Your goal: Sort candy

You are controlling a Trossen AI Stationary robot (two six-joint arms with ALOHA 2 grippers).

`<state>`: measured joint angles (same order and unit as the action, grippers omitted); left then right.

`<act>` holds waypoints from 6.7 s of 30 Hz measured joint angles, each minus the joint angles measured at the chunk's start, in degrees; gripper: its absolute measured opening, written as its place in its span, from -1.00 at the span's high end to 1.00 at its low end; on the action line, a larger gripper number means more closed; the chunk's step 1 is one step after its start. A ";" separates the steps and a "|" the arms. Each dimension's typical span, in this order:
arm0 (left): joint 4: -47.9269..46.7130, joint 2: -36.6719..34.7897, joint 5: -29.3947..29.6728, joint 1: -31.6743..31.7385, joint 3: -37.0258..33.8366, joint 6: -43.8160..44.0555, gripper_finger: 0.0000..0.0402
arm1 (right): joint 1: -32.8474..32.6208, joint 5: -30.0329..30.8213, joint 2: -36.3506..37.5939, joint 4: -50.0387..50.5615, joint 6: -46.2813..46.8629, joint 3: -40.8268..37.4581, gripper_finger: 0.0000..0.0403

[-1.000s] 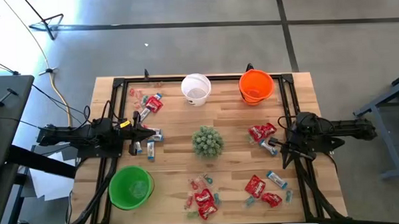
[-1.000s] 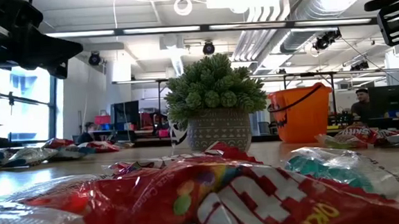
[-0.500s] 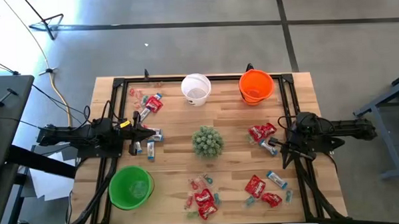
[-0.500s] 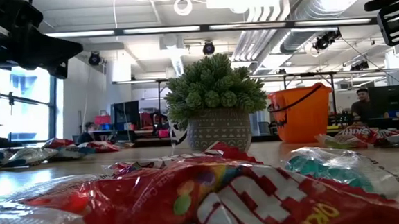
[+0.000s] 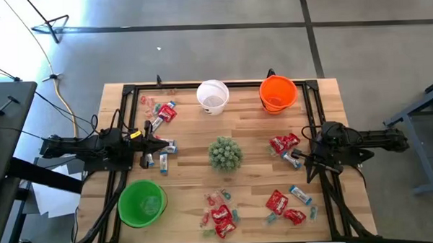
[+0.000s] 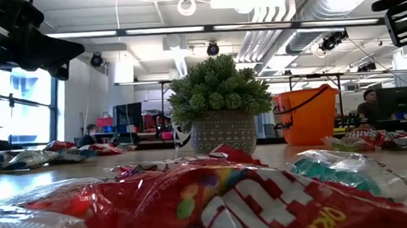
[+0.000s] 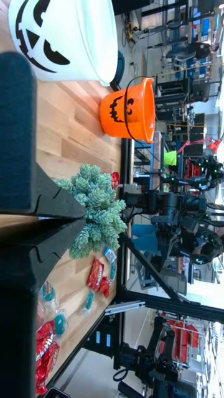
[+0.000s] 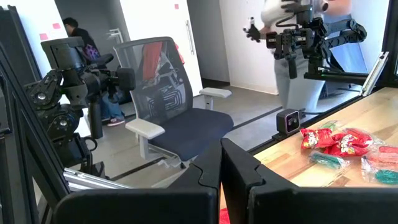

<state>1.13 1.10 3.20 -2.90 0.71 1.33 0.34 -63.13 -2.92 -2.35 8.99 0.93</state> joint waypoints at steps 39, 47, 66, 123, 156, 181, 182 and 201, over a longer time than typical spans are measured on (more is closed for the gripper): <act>-0.02 0.00 0.02 0.02 -0.01 0.00 1.00 | 0.00 0.30 0.00 0.00 0.02 0.00 1.00; 0.00 0.02 0.00 0.02 -0.01 0.00 1.00 | 0.02 17.89 0.00 -0.56 2.79 0.00 1.00; -0.01 0.01 0.01 0.01 -0.01 0.00 1.00 | 0.02 69.15 0.00 0.02 2.99 -0.02 1.00; 0.00 0.02 0.00 0.00 -0.02 0.00 1.00 | 0.09 81.92 0.00 -0.44 9.01 0.00 1.00; 0.00 0.02 0.02 0.02 -0.01 0.00 1.00 | 0.05 79.68 -0.38 12.03 13.03 6.84 1.00; 0.00 0.00 0.02 0.02 0.00 0.00 1.00 | 0.05 89.69 -17.25 32.22 30.85 31.21 0.35; -0.01 0.01 0.01 0.00 -0.01 0.00 1.00 | 0.05 89.73 -18.24 32.23 30.60 31.99 0.35; 0.03 0.02 0.93 0.02 -0.01 -1.56 1.00 | 0.05 90.01 -27.55 33.41 34.71 38.75 0.35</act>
<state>1.16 1.13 4.13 -2.87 0.70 -0.23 0.38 26.87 -30.47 31.06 43.70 39.68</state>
